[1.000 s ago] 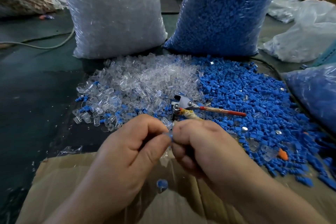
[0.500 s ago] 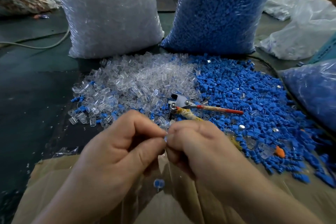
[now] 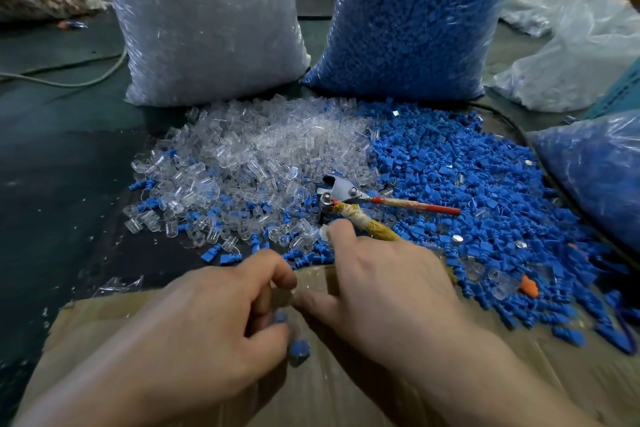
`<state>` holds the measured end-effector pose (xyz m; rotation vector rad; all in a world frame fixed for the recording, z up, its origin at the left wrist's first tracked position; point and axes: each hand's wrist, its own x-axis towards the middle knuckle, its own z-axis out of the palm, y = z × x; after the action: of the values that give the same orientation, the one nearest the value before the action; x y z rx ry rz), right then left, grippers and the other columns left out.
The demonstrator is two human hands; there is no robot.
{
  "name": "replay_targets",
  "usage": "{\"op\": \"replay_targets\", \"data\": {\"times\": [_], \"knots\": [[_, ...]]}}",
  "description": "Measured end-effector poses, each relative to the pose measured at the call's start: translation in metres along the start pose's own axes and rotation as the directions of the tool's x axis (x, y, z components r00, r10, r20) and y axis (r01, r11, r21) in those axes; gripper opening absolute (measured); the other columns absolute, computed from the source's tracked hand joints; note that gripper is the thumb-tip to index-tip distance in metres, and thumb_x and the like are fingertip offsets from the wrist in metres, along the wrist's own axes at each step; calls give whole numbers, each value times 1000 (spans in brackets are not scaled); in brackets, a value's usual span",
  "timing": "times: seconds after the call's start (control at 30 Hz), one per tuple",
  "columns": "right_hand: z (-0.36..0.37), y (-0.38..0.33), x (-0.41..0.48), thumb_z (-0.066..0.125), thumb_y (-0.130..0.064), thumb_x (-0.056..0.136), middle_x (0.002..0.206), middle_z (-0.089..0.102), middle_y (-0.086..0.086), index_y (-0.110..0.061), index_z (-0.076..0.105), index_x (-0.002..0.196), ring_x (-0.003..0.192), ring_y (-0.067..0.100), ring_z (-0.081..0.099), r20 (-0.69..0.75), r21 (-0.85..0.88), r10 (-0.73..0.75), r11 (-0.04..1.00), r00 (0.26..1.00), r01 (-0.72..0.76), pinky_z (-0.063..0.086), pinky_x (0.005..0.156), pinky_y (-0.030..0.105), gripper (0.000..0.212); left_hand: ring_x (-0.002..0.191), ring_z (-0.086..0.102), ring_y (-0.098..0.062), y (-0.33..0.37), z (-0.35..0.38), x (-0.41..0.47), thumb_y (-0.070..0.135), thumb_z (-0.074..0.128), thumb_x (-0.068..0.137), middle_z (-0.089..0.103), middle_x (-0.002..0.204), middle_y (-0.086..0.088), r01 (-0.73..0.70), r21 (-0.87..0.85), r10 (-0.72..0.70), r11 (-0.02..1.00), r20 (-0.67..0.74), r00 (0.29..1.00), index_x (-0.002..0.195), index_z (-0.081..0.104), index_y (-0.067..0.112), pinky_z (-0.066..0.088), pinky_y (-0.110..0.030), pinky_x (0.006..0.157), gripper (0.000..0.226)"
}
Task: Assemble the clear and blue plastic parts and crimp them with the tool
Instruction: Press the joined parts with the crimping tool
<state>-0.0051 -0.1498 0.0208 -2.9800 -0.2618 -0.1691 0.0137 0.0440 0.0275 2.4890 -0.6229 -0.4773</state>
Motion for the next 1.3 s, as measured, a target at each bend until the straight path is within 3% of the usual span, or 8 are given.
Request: {"op": "replay_targets", "data": {"times": [0.13,0.23,0.4,0.53,0.77,0.93,1.13,1.3], "knots": [[13,-3,17,39,-80,80,85,62,-3,-27,33,120,77,27,64,-95,12,10,1000,995,-9,11,44,30,66,64,60,4,-5,0,9,92,29,59,64,78,26,156,150,-104,976,-306,946,106,30,60,42,-23,52,57],[21,-1,21,39,-73,86,89,62,-2,-29,38,126,78,28,64,-147,-16,-55,998,988,53,11,45,30,60,71,52,-3,-7,5,18,94,29,62,54,82,16,298,288,-161,910,-416,895,137,25,50,36,-25,53,86],[24,0,26,40,-51,96,92,61,-5,-27,44,117,79,27,64,-123,44,-102,993,987,108,29,52,34,32,110,62,-9,-1,19,31,71,46,86,58,131,19,230,331,-62,915,-450,891,146,37,45,49,-28,82,66],[23,4,27,40,-45,99,95,61,-4,-27,45,112,82,29,62,-109,123,-85,987,990,98,29,55,36,23,87,67,-13,-3,24,32,47,68,86,71,105,15,147,172,-32,974,-537,843,121,63,37,54,-33,73,36],[16,8,28,47,-38,98,100,64,-1,-24,51,110,90,30,60,-119,310,-34,948,992,69,48,72,44,18,66,50,7,-7,24,31,59,59,81,53,71,26,111,99,-38,989,-552,833,98,55,42,38,-19,57,24],[16,8,28,48,-32,98,94,64,0,-22,51,109,83,32,60,-135,355,-26,932,991,72,50,70,46,14,69,48,9,-8,22,30,62,50,84,50,76,25,83,97,-17,992,-546,837,98,52,41,33,-15,59,26],[16,10,28,53,-33,98,82,58,-8,-24,50,100,78,22,56,-162,467,59,884,985,24,46,70,42,9,68,52,5,-11,24,30,46,64,85,46,95,23,18,22,-1,1000,-618,786,100,57,37,33,-13,62,19],[13,10,26,52,-29,99,85,57,-7,-22,54,97,80,16,53,-144,483,40,875,989,35,45,73,41,7,95,53,13,-16,25,31,34,62,92,54,97,22,-36,-69,-18,997,-663,748,108,68,31,37,1,73,17]]}}
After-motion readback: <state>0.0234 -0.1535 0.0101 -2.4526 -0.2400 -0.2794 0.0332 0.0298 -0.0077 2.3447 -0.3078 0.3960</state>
